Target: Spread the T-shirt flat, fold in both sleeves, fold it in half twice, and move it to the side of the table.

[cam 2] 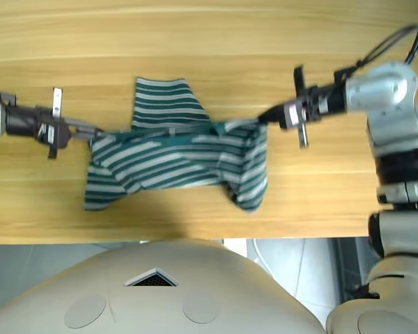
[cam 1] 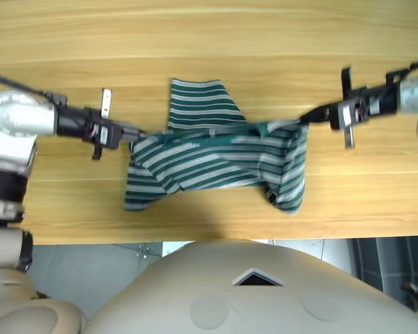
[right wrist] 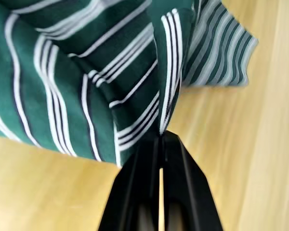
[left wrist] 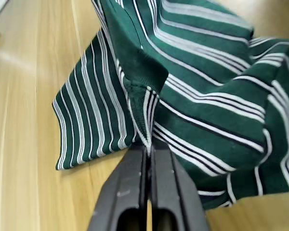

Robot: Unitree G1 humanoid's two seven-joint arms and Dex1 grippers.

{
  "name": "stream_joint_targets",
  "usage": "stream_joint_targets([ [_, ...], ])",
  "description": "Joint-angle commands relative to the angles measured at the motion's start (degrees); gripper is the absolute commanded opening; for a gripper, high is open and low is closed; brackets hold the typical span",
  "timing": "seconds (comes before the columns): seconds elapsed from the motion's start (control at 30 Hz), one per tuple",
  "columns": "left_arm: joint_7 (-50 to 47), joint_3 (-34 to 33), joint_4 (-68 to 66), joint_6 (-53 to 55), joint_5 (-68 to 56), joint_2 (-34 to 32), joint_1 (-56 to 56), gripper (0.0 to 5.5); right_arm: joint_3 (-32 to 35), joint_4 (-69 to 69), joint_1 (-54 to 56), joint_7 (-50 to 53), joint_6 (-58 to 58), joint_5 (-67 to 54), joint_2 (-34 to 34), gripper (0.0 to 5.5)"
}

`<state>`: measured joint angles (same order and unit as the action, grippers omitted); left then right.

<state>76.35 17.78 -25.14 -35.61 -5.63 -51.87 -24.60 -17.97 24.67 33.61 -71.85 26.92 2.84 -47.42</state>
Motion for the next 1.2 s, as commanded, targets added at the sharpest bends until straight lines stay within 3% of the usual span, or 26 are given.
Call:
stream_joint_targets([
  [0.03, -58.61, -10.03, -41.94, 17.74, 7.71, 14.03, -62.89, 0.02, 5.52, 40.63, 55.31, 76.66, -19.83, 16.15, 8.36, 0.00],
  [0.1, -66.69, -21.29, -38.10, 8.98, -0.79, 9.10, -64.95, 0.02, 9.67, 35.57, 52.86, 82.38, -14.96, 16.08, 5.30, 0.00],
  [0.2, -65.75, -32.96, -25.10, -6.40, -6.54, 5.10, -41.25, 0.02, 14.30, 16.36, 26.48, 93.75, -8.38, 24.50, 0.37, 0.00],
  [0.27, -60.84, -29.64, -23.57, -15.13, -1.98, 6.45, -19.97, 0.02, 12.87, 13.53, 7.91, 97.62, -4.92, 25.84, 1.69, 0.00],
  [0.33, -57.44, -25.52, -25.77, -20.13, 1.02, 9.16, -5.76, 0.02, 10.34, 15.98, -3.59, 99.80, -2.00, 25.21, 4.34, 0.00],
  [0.63, -40.78, -10.91, -27.78, -24.07, 9.95, 12.53, 10.18, 0.02, 7.50, 12.26, -10.97, 103.56, -1.43, 34.20, 4.57, 0.00],
  [0.83, -31.94, -5.32, -21.26, -23.56, 12.11, 8.04, 18.31, 0.02, 4.05, 3.25, -19.98, 73.28, 6.15, 22.19, 1.42, 0.00],
  [0.97, -31.32, -4.62, -15.38, -22.65, 14.16, 4.87, 21.59, 0.02, 1.09, -3.36, -29.70, 54.41, 8.03, 17.05, -4.74, 0.00],
  [1.2, -28.62, -5.12, 1.59, -19.00, 12.49, -3.35, 30.03, 0.02, 1.21, -17.57, -44.32, 37.14, 13.36, 4.37, -13.13, 0.00],
])
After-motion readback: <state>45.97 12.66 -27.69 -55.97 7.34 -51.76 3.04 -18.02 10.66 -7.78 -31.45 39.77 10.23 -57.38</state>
